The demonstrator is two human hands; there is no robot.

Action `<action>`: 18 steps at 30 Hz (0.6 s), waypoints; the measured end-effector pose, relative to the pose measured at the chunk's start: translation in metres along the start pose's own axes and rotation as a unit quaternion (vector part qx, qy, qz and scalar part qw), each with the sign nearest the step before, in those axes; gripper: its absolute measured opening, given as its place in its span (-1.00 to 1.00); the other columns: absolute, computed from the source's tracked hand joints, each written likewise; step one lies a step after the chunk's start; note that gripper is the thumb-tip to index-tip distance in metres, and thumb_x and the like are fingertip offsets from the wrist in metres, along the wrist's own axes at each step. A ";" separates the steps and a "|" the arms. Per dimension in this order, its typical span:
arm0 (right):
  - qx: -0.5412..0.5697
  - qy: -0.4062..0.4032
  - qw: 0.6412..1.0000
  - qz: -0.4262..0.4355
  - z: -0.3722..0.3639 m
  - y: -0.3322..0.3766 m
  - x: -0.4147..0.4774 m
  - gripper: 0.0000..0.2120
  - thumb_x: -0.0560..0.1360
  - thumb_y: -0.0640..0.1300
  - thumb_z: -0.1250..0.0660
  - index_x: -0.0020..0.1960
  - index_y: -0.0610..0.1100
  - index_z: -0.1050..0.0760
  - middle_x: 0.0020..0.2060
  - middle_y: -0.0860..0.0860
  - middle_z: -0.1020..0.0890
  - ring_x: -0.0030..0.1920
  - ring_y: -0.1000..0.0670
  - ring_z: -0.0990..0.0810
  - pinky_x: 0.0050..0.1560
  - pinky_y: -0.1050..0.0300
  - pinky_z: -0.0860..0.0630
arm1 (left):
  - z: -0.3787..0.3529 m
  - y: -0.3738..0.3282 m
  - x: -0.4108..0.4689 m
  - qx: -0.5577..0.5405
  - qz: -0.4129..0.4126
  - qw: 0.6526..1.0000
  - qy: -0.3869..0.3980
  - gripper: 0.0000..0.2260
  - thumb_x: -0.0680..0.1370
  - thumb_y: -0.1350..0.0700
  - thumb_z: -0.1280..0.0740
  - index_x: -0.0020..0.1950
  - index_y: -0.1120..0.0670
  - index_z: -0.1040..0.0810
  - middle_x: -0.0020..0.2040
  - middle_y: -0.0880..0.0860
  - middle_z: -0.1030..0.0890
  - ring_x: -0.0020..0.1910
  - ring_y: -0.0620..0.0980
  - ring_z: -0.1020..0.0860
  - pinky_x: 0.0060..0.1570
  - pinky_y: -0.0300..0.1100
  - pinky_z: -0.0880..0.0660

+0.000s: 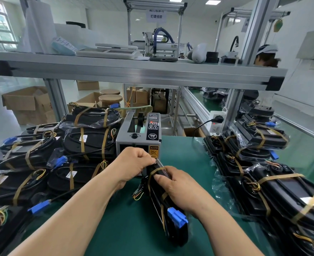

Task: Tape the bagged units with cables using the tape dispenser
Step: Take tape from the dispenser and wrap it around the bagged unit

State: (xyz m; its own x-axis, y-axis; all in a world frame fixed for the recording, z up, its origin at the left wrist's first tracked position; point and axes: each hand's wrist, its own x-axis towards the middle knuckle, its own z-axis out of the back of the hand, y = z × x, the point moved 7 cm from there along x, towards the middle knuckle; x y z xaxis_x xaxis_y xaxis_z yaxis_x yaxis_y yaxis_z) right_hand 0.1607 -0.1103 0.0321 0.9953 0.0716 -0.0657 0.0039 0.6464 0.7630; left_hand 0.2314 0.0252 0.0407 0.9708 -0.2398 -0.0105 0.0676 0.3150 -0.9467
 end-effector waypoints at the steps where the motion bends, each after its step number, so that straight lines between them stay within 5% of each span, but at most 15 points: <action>1: 0.001 0.000 1.000 0.000 0.000 0.000 0.000 -0.74 0.63 0.09 -0.23 0.16 -0.07 -0.51 0.01 -0.02 -0.64 0.01 -0.04 -0.59 -0.08 0.14 -0.45 | 0.000 0.000 0.000 0.005 -0.004 1.000 -0.002 -0.76 0.52 0.18 -0.42 -0.34 0.08 -0.53 -0.56 -0.13 -0.43 -0.58 -0.24 -0.33 -0.41 -0.27 -0.29; 5: 0.005 0.000 1.000 0.002 0.000 0.001 0.000 -0.74 0.63 0.08 -0.23 0.17 -0.07 -0.51 0.02 -0.03 -0.64 0.03 -0.05 -0.59 -0.02 0.10 -0.45 | 0.004 0.000 0.001 0.049 -0.028 0.998 -0.030 -0.78 0.48 0.11 -0.47 -0.35 0.03 -0.54 -0.50 -0.14 -0.49 -0.47 -0.22 -0.42 -0.29 -0.23 -0.43; 9: 0.007 -0.001 1.000 0.004 0.000 -0.001 0.000 -0.75 0.63 0.08 -0.23 0.17 -0.06 -0.51 0.01 -0.02 -0.64 0.01 -0.04 -0.59 -0.12 0.22 -0.43 | 0.011 0.003 0.001 0.085 -0.031 0.990 -0.104 -0.83 0.41 0.04 -0.50 -0.14 0.00 -0.53 -0.42 -0.13 -0.50 -0.43 -0.18 -0.44 -0.31 -0.22 -0.40; 18: 0.006 -0.005 1.000 0.005 0.001 -0.001 0.001 -0.75 0.62 0.10 -0.23 0.18 0.00 -0.51 -0.02 0.06 -0.63 -0.05 0.08 -0.57 -0.19 0.32 -0.40 | -0.009 0.024 -0.002 -0.126 0.050 0.988 -0.071 -0.84 0.52 0.08 -0.47 -0.12 0.17 -0.65 -0.39 0.01 -0.60 -0.51 -0.18 -0.47 -0.51 -0.36 -0.40</action>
State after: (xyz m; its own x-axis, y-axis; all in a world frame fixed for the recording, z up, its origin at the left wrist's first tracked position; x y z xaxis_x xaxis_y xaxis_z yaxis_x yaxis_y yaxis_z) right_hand 0.1614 -0.1117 0.0321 0.9961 0.0706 -0.0521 -0.0047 0.6361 0.7716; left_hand 0.2287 0.0254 0.0149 0.9935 -0.0817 -0.0797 -0.0725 0.0883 -0.9935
